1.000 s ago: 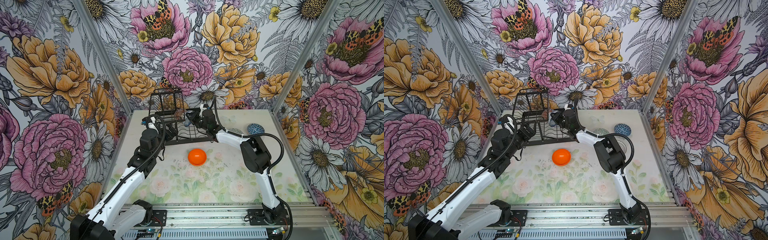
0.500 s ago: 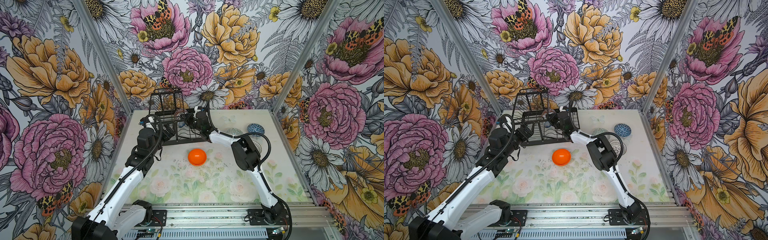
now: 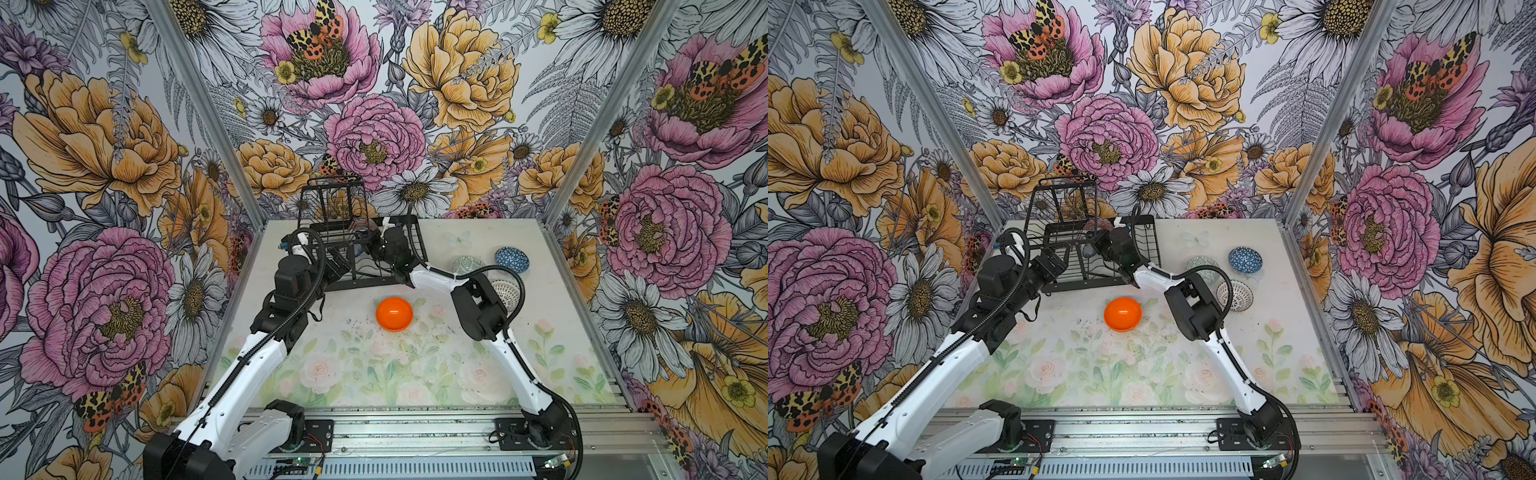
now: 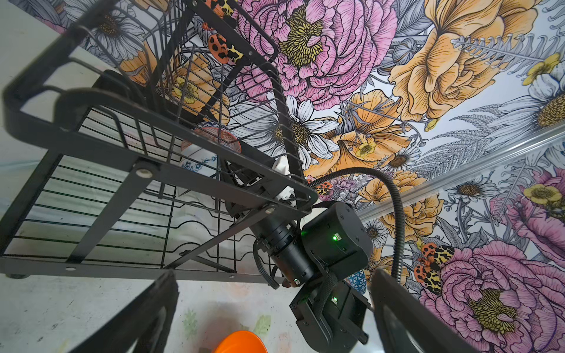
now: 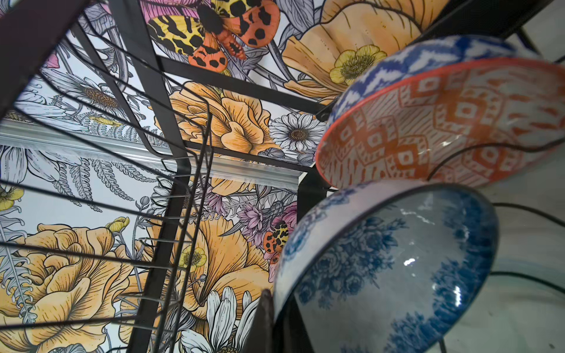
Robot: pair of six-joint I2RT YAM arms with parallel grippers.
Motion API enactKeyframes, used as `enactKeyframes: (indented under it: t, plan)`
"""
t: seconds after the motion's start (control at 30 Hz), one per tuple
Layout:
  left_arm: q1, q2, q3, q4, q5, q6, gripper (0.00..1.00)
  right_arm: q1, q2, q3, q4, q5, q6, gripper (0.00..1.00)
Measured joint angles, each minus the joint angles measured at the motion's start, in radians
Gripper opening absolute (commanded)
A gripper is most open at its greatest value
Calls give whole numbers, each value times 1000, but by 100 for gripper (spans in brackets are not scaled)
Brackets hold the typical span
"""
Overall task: Load bowls into a dish rack
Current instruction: Place the bowl in the dish rack.
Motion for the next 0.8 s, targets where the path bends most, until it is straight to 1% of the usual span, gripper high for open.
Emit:
enactKeyframes:
  t: [0.4, 0.8]
  plan:
    - [0, 1, 0, 0, 0, -3, 99, 2, 41, 24, 83, 43, 40, 0]
    - [0, 2, 0, 0, 0, -3, 99, 2, 63, 25, 108, 84, 66, 0]
